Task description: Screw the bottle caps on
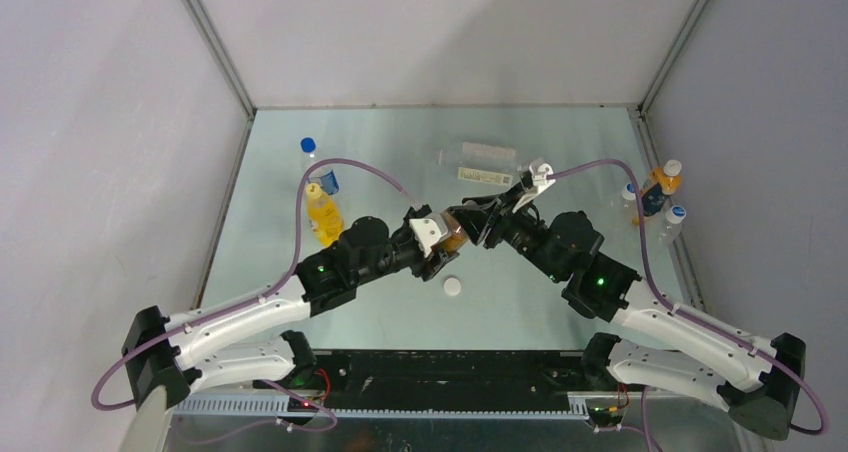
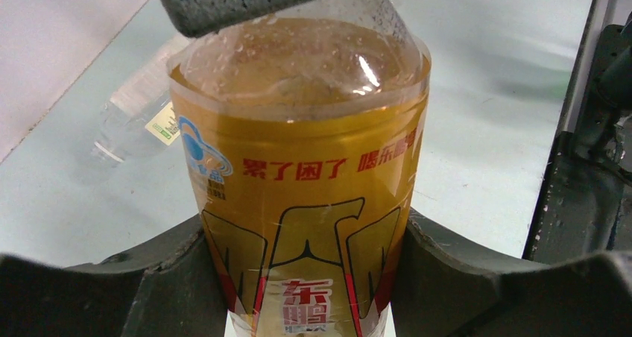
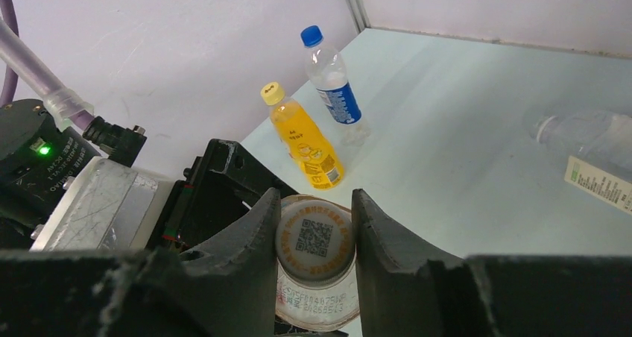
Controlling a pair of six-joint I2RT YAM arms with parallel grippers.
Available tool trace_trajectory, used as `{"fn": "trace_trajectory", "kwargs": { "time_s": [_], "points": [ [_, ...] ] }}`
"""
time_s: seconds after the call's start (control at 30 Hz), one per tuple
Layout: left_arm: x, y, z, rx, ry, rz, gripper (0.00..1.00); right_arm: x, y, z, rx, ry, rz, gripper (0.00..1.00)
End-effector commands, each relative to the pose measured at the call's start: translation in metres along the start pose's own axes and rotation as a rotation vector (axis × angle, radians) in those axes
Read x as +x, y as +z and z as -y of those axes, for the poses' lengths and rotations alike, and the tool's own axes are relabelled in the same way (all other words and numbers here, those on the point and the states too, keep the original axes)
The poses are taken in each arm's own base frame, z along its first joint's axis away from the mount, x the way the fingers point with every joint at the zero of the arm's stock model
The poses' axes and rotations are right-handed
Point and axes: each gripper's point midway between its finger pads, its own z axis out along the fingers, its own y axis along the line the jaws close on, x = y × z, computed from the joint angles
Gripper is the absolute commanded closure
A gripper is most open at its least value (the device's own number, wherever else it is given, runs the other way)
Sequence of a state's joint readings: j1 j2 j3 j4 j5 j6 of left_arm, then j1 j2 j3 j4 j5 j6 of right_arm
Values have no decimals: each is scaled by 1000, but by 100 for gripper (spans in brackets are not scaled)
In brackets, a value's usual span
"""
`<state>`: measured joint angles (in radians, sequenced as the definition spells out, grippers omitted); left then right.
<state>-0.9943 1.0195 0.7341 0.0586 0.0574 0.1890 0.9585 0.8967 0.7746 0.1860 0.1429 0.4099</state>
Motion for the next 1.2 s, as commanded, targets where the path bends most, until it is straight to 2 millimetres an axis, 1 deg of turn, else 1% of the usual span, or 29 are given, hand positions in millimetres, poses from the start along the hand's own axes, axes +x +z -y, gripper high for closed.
{"fn": "trace_trajectory", "kwargs": {
  "time_s": [0.0, 0.07, 0.13, 0.17, 0.2, 0.23, 0.27, 0.3, 0.33, 0.37, 0.4, 0.43, 0.47, 0.5, 0.53, 0.57, 0.6, 0.63, 0.67, 0.7, 0.73, 0.77, 0.8, 0.87, 0.93, 1.0, 1.03, 1.07, 1.17],
  "points": [
    [-46, -2, -9, -21, -30, 134, 95, 1, -4, 3, 16, -35, -4, 100],
    [-45, -3, -12, -41, -32, 129, 87, 0, -8, 8, 34, -62, -5, 100],
    [-45, -4, -19, -76, -34, 127, 73, -3, -14, 13, 57, -96, -5, 100],
    [-43, -5, -22, -100, -40, 123, 58, -8, -18, 17, 76, -115, 9, 100],
    [-42, -7, -30, -141, -47, 120, 52, -6, -22, 22, 94, -126, -3, 100],
    [-42, -8, -33, -160, -51, 118, 45, -12, -27, 26, 111, -135, 11, 100],
    [-40, -9, -40, -200, -55, 111, 42, -11, -31, 33, 138, -143, 3, 100],
    [-38, -12, -49, -249, -67, 109, 33, -12, -39, 42, 174, -153, -8, 100],
    [-39, -14, -54, -279, -82, 114, 12, -12, -43, 48, 199, -158, -9, 100],
    [-36, -18, -64, -336, -92, 110, 6, -14, -51, 56, 228, -170, -16, 100],
    [-37, -21, -69, -362, -106, 120, 2, -20, -59, 61, 255, -171, 2, 100],
    [-34, -25, -77, -411, -116, 118, 1, -17, -65, 71, 293, -183, -19, 100],
    [-35, -28, -82, -436, -131, 128, 0, -21, -72, 76, 320, -186, -4, 100],
    [-34, -33, -91, -481, -144, 129, 0, -18, -79, 86, 359, -200, -27, 100],
    [-34, -35, -95, -499, -157, 131, 0, -21, -87, 93, 398, -205, -18, 100],
    [-32, -37, -102, -522, -162, 123, 0, -14, -96, 104, 445, -221, -58, 100],
    [-28, -38, -104, -530, -175, 106, 0, -19, -103, 111, 488, -226, -39, 100],
    [-30, -39, -111, -548, -188, 102, 0, -17, -111, 121, 533, -241, -57, 100],
    [-31, -40, -113, -551, -205, 90, 0, -22, -120, 130, 590, -252, -42, 100],
    [-28, -40, -118, -561, -212, 73, 0, -20, -129, 140, 642, -264, -56, 100],
    [-28, -40, -119, -563, -218, 59, 0, -26, -140, 150, 705, -278, -39, 100],
    [-24, -40, -122, -571, -219, 41, 0, -25, -149, 160, 763, -290, -49, 100],
    [-25, -41, -123, -572, -220, 41, 0, -31, -161, 171, 840, -306, -36, 100],
    [-24, -43, -127, -587, -223, 42, 0, -33, -178, 189, 959, -338, -44, 100],
    [-25, -46, -129, -600, -224, 54, 0, -34, -191, 204, 1055, -355, -40, 100],
    [-26, -49, -132, -609, -219, 56, 0, -33, -197, 218, 1117, -344, -26, 100],
    [-26, -50, -132, -611, -212, 53, 0, -30, -195, 220, 1109, -332, -25, 100],
    [-26, -52, -134, -621, -211, 53, 0, -29, -198, 228, 1137, -310, -7, 100],
    [-25, -54, -136, -635, -198, 50, 0, -21, -199, 243, 1168, -264, 15, 100]
  ]
}}
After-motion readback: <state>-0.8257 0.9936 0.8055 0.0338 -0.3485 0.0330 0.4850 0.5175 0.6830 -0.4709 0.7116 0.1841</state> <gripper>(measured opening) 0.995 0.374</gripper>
